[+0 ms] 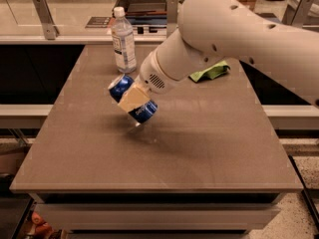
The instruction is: Knock pepsi can over
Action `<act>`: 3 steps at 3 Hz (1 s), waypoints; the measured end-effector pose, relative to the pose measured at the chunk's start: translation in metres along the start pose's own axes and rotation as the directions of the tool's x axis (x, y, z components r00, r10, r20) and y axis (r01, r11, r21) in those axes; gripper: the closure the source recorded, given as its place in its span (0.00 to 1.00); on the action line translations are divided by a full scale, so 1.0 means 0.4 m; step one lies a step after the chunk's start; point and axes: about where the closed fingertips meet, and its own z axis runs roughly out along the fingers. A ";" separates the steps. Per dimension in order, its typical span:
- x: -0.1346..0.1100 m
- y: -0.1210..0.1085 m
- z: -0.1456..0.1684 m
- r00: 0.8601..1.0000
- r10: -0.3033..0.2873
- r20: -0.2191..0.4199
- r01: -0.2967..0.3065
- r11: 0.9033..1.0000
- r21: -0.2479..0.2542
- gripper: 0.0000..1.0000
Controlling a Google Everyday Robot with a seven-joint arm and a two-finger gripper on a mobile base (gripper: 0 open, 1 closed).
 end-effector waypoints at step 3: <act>0.045 -0.027 0.069 0.962 -0.043 -0.268 0.044 0.999 -0.002 1.00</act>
Offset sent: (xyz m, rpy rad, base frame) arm 0.0182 -0.0053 -0.0363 -0.2851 0.0810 0.0058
